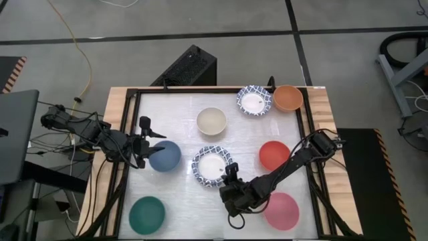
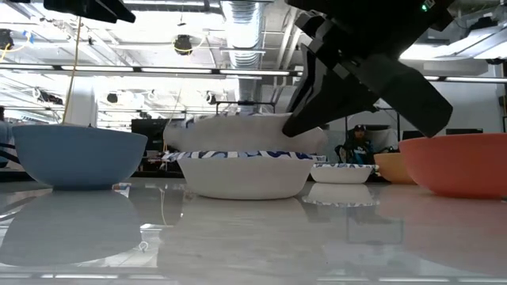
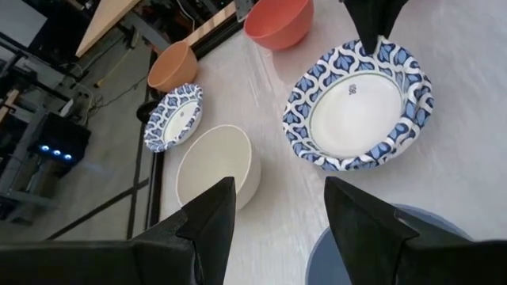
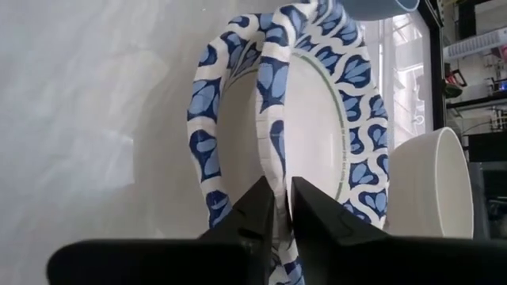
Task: Nest bowls inside each other by size order
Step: Stack the top left white blue bowl into the center white blue bowl, then stack the top white blue bowl into the center white blue bowls
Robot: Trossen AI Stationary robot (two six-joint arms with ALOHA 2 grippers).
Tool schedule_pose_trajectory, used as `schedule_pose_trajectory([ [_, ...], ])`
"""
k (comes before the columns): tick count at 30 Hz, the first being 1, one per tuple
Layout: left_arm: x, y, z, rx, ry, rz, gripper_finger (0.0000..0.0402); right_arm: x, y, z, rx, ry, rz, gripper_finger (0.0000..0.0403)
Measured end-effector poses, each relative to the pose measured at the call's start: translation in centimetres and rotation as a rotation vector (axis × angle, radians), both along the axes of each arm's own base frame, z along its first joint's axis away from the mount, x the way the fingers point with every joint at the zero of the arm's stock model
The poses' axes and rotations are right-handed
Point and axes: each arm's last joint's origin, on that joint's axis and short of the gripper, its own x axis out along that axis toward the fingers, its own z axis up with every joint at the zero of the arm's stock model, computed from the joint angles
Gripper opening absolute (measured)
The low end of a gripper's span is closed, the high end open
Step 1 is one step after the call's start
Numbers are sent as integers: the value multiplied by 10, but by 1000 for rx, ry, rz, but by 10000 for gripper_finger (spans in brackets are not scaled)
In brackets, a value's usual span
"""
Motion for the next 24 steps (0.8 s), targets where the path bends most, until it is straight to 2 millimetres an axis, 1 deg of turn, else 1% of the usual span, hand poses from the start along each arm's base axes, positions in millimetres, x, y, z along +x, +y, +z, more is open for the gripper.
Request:
schedule_pose_trajectory([
  [7,0,0,0,6,0,-3,185,0,1,0,34,-14,-21,101],
  [15,0,0,0,5,1,-2,185,-1,1,1,69,-36,-47,158],
  [20,0,0,0,5,1,-2,185,-4,7,1,71,-37,-28,191],
  [24,0,0,0,5,0,-2,185,-6,13,3,74,-40,-11,200],
])
